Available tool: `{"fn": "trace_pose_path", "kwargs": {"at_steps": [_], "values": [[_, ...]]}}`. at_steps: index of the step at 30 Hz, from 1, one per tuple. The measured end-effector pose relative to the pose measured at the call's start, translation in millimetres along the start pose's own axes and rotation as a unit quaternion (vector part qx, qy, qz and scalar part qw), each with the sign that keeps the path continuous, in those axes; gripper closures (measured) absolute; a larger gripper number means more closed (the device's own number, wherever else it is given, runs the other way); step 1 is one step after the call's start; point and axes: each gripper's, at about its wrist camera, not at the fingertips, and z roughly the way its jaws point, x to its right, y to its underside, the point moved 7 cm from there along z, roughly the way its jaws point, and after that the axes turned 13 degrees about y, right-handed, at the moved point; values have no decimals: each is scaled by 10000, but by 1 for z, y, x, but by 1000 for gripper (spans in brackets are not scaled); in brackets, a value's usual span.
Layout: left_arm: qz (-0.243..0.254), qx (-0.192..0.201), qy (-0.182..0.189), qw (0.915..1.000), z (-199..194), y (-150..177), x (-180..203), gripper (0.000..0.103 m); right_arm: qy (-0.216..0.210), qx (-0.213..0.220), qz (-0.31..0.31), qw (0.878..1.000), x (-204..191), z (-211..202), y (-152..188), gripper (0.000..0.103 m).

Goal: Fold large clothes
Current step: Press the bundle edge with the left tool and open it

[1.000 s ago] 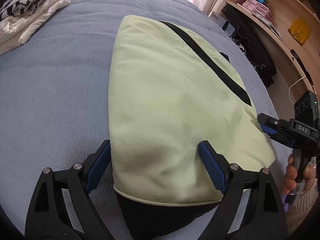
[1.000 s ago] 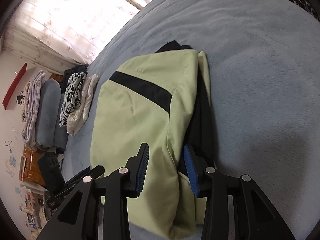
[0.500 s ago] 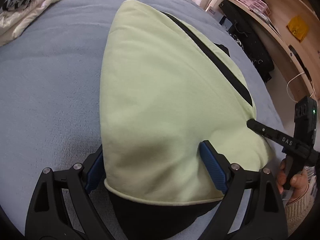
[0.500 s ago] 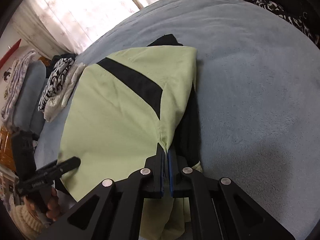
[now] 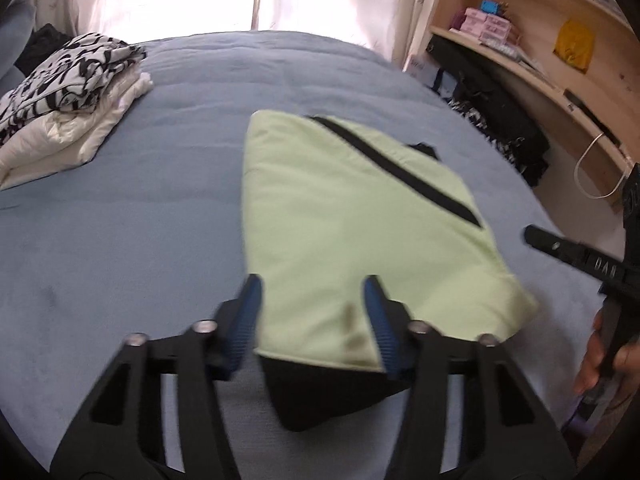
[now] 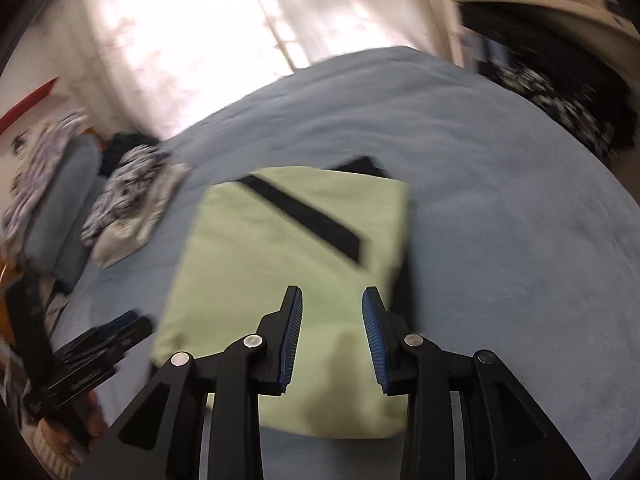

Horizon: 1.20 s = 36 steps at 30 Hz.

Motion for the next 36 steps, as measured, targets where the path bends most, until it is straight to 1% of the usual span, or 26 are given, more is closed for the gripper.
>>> {"fn": "trace_pose_path", "kwargs": {"at_steps": [1,4,6,8,10,11,13,15,17,18,19,20,21,23,24,25,26,27,28,29,30,33,36], "values": [[34,30,27,10000,2,-3,6,68,-114,27,-117,9999,-17,-2,0,71],[206,-18,22,9998,15,-15,18,75,-247,51,-435,9987,-61,2,-2,71],[172,-1,50,9998,27,-25,18,76,-249,35,-521,9983,-79,20,-12,71],[11,-65,35,10000,48,-35,11,79,-270,-95,-373,9989,-88,45,-23,71],[-225,-293,-9,9993,73,-43,0,87,-284,-180,-203,9992,-90,70,-36,71],[-311,-353,-24,9989,85,-49,-8,87,-260,-196,-136,9994,-88,82,-44,71],[-429,-325,-85,9985,102,-62,-16,87,-227,-197,-43,9995,-85,103,-59,71],[-434,-291,-181,9985,116,-73,-20,87,-99,-258,33,9996,-76,126,-68,71],[-368,-323,-357,9982,131,-79,-26,87,316,-275,-112,9991,-60,146,-69,71],[-383,-360,-412,9978,138,-80,-31,88,372,-295,-175,9987,-53,156,-67,77],[-436,-355,-371,9977,143,-82,-36,88,310,-334,-198,9988,-47,164,-65,82],[-507,-319,-299,9978,145,-82,-40,88,220,-353,-162,9990,-41,168,-64,90],[-558,-303,-231,9977,146,-82,-44,88,110,-349,-74,9993,-35,168,-64,94],[-593,-276,-142,9978,147,-82,-51,90,-11,-316,49,9995,-28,165,-66,94],[-614,-278,-115,9977,147,-83,-56,92,61,-284,79,9995,-24,165,-67,94],[-664,-284,-78,9974,146,-84,-60,92,269,-273,91,9992,-16,169,-70,94],[-703,-277,-101,9971,143,-86,-62,92,365,-284,131,9988,-10,165,-70,93],[-676,-268,-159,9972,139,-88,-65,92,300,-322,228,9988,-4,160,-70,92],[-531,-241,-328,9978,131,-90,-65,92,253,-352,308,9986,2,153,-69,92],[-408,-242,-402,9981,124,-90,-64,92,220,-360,343,9985,6,145,-68,91],[-354,-236,-388,9983,117,-86,-58,92,179,-357,342,9986,8,139,-67,89],[-468,-248,-138,9985,93,-74,-54,92,-45,-376,160,9992,2,98,-45,88],[-535,-327,74,9980,73,-52,-47,92,-279,-516,-159,9982,-22,75,-18,86]]}}
